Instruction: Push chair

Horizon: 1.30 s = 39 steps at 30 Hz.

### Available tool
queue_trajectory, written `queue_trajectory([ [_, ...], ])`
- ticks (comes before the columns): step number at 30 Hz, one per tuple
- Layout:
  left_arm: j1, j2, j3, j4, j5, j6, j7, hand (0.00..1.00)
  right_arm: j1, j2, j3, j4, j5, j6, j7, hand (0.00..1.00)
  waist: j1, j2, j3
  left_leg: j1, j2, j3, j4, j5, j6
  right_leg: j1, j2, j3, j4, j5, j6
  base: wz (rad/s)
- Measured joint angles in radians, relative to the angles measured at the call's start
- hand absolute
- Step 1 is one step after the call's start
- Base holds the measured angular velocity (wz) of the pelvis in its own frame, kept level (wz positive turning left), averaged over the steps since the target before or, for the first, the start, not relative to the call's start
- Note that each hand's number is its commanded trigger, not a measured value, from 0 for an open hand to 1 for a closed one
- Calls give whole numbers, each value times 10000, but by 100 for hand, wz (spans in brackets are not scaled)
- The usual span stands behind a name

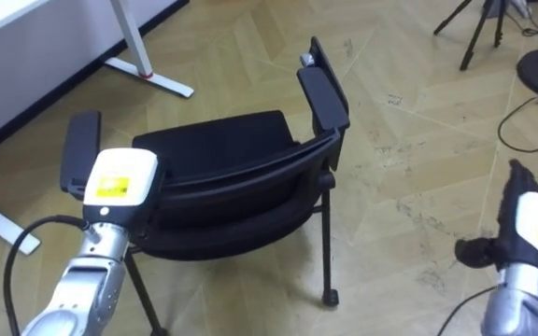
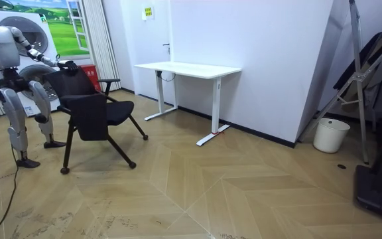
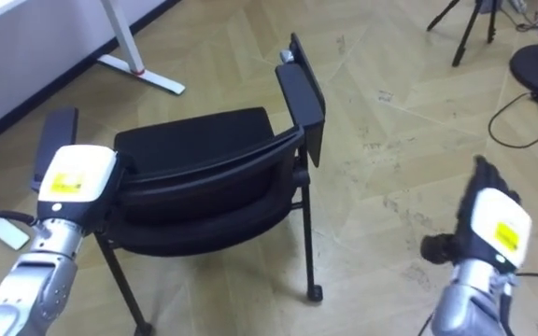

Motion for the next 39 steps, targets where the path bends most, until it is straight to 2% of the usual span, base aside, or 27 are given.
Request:
queue_trajectory([
  [3, -19, -4, 0, -47, -48, 20, -181, 100, -12, -26, 272, -654, -614, 22, 119, 0, 65, 2, 3, 43, 4, 61, -8, 0, 0, 15, -1, 48, 9, 0, 0, -6],
  [7, -125, -29, -147, -31, -53, 92, -224, 100, -292, -323, 1024, -1080, -1314, 87, 160, 0, 205, 12, 26, 53, 1, 67, -11, -1, 0, -11, 0, 111, 36, 0, 0, -3],
  [17, -442, -46, -525, -36, -104, 67, -229, 100, -709, -625, 2576, -2236, -1377, 109, 810, 0, 574, 47, 69, -24, 3, 72, -29, -1, 0, -51, 0, 33, 15, -1, 1, 1],
  [21, -602, -47, -668, -36, -105, 45, -275, 100, -850, -653, 2713, -2340, -1656, 101, 1193, 0, 732, 22, 84, -52, 3, 31, -40, -1, 0, -54, -1, -6, -14, -1, 1, 2],
  [26, -629, -47, -668, -37, -104, -55, -262, 100, -1165, -654, 2712, -2346, -1996, 94, 1354, 0, 761, -15, 84, -83, 3, -46, -40, -1, 0, -53, 0, -52, -24, -1, 1, 2],
  [33, -654, -46, -669, -37, -91, -80, -258, 100, -1174, -653, 2726, -2379, -2232, 94, 1459, 0, 778, -60, 85, -93, 2, -66, -46, -1, 0, -48, 0, -73, -25, -1, 1, 0],
  [39, -697, -5, -750, -37, -84, -72, -218, 100, -1574, -658, 3323, -2512, -2868, 79, 1534, 0, 777, -146, 85, -105, 3, -86, -46, -1, 0, -46, 0, -124, -23, -1, 1, 1],
])
